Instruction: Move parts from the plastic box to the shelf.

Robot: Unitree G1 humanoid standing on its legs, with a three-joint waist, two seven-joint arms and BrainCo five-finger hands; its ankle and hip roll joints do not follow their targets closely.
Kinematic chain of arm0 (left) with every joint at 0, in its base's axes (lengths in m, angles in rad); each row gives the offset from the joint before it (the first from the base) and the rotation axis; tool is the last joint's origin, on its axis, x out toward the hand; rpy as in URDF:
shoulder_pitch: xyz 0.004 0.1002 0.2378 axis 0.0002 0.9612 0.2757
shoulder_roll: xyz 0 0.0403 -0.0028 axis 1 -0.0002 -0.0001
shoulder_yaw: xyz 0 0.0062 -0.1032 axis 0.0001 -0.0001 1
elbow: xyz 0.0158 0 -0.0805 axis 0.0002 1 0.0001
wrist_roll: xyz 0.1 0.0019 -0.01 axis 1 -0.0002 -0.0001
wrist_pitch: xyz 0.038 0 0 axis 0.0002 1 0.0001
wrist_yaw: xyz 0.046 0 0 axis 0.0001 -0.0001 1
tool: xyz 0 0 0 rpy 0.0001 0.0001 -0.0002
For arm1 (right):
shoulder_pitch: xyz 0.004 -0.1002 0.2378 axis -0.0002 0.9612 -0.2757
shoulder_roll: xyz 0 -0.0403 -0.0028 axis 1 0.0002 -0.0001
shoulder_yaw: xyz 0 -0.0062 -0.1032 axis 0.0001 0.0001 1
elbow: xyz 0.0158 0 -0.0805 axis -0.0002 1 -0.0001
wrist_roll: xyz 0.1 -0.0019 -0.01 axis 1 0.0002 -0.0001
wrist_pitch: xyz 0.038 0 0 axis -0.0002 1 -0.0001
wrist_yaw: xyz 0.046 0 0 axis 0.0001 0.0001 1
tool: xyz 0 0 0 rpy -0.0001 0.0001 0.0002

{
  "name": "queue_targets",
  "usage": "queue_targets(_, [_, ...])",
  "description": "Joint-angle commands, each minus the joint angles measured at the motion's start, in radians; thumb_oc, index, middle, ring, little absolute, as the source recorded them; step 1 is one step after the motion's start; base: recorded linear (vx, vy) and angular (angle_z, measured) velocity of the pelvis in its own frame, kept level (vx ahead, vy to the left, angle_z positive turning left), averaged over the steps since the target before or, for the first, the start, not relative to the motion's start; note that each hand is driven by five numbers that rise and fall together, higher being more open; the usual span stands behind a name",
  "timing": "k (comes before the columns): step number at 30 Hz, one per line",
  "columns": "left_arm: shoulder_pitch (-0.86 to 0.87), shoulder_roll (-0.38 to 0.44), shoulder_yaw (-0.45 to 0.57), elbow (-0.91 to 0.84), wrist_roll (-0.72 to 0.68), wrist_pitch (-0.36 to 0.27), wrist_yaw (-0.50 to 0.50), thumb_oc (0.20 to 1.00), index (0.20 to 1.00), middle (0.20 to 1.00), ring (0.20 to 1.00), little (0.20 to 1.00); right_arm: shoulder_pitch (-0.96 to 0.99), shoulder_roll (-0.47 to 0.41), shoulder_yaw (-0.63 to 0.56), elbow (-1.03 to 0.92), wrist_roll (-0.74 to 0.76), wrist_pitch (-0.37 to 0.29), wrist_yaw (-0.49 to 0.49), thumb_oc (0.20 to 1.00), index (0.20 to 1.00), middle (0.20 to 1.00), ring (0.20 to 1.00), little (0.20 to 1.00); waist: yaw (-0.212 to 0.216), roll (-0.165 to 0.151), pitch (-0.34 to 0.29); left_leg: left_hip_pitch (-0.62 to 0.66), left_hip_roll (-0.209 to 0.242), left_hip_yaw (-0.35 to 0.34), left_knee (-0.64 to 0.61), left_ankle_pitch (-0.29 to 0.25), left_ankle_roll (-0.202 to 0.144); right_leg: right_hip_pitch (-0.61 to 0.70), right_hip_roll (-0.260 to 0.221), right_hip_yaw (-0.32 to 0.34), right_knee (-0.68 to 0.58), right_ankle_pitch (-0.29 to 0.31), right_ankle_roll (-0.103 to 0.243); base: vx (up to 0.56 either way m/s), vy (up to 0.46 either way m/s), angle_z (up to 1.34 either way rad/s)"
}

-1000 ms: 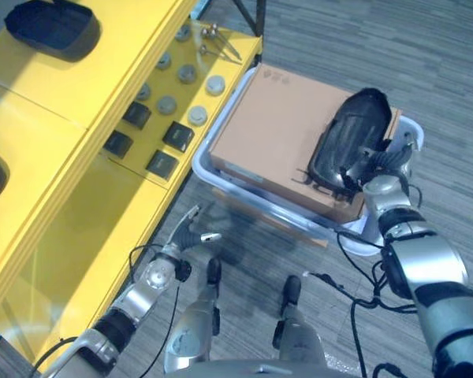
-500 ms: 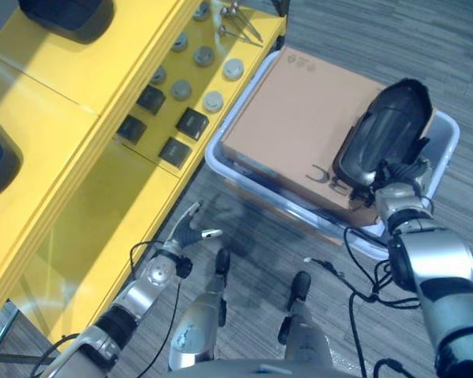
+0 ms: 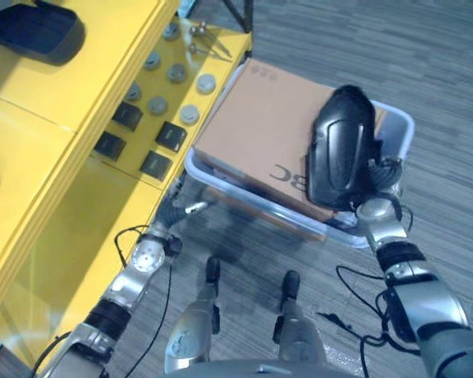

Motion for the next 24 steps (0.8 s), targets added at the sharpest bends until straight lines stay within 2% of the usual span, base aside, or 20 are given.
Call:
queue_targets(1, [-0.036, -0.017, 0.0, 0.011, -0.112, -0.066, -0.007, 1.0, 1.0, 1.0, 1.0, 1.0, 0.034, -0.072, -0.009, -0.128, -0.206, -0.006, -0.058, 0.2, 0.2, 0.2, 0.2, 0.2, -0.008, -0.07, -0.109, 0.048, 0.017, 0.032, 0.023, -0.095, -0.026, 0.036, -0.041, 0.065, 0.048, -0.097, 0.036, 0.09, -0.044, -0.3])
queue_targets(3, [-0.039, -0.03, -0.003, 0.015, -0.153, -0.064, -0.017, 1.0, 1.0, 1.0, 1.0, 1.0, 0.049, -0.083, -0.01, -0.166, -0.246, 0.003, -0.052, 0.2, 0.2, 0.2, 0.2, 0.2, -0.011, -0.075, -0.121, 0.069, 0.02, 0.038, 0.025, -0.102, -0.025, 0.053, -0.039, 0.069, 0.049, -0.102, 0.036, 0.07, -0.029, -0.24])
queue_targets(7, [-0.079, -0.084, -0.052, 0.064, -0.371, -0.036, -0.077, 1.0, 1.0, 1.0, 1.0, 1.0, 0.09, -0.11, 0.005, -0.323, -0.349, 0.009, 0.003, 0.2, 0.2, 0.2, 0.2, 0.2, -0.041, -0.088, -0.182, 0.154, 0.034, 0.068, 0.043, -0.133, -0.016, 0.116, -0.026, 0.095, 0.064, -0.126, 0.035, 0.1, -0.048, -0.2])
queue_targets(10, [-0.101, -0.1, -0.068, 0.079, -0.408, -0.023, -0.091, 1.0, 1.0, 1.0, 1.0, 1.0, 0.117, -0.122, 0.002, -0.384, -0.384, 0.011, 0.025, 0.2, 0.2, 0.2, 0.2, 0.2, -0.048, -0.091, -0.211, 0.181, 0.037, 0.078, 0.044, -0.132, -0.018, 0.136, -0.021, 0.103, 0.065, -0.127, 0.034, 0.05, -0.031, -0.31])
queue_targets(12, [-0.123, -0.15, -0.091, 0.125, -0.462, -0.01, -0.086, 1.0, 1.0, 1.0, 1.0, 1.0, 0.133, -0.121, 0.023, -0.453, -0.426, 0.005, 0.048, 0.2, 0.2, 0.2, 0.2, 0.2, -0.061, -0.095, -0.243, 0.218, 0.044, 0.09, 0.041, -0.139, -0.02, 0.169, -0.015, 0.108, 0.063, -0.136, 0.031, 0.06, -0.06, -0.13])
queue_targets(16, [-0.142, -0.197, -0.121, 0.157, -0.485, 0.002, -0.081, 1.0, 1.0, 1.0, 1.0, 1.0, 0.139, -0.118, 0.044, -0.517, -0.456, -0.006, 0.06, 0.2, 0.2, 0.2, 0.2, 0.2, -0.074, -0.094, -0.267, 0.242, 0.051, 0.092, 0.046, -0.146, -0.022, 0.187, -0.008, 0.11, 0.066, -0.147, 0.027, 0.03, -0.032, -0.04])
queue_targets(24, [-0.223, -0.276, -0.216, 0.177, -0.502, 0.033, -0.071, 1.0, 1.0, 1.0, 1.0, 1.0, 0.165, -0.025, 0.108, -0.649, -0.424, -0.059, 0.099, 0.2, 0.2, 0.2, 0.2, 0.2, -0.088, -0.089, -0.293, 0.276, 0.063, 0.092, 0.049, -0.153, -0.026, 0.233, 0.003, 0.091, 0.061, -0.158, 0.022, 0.01, -0.017, 0.01])
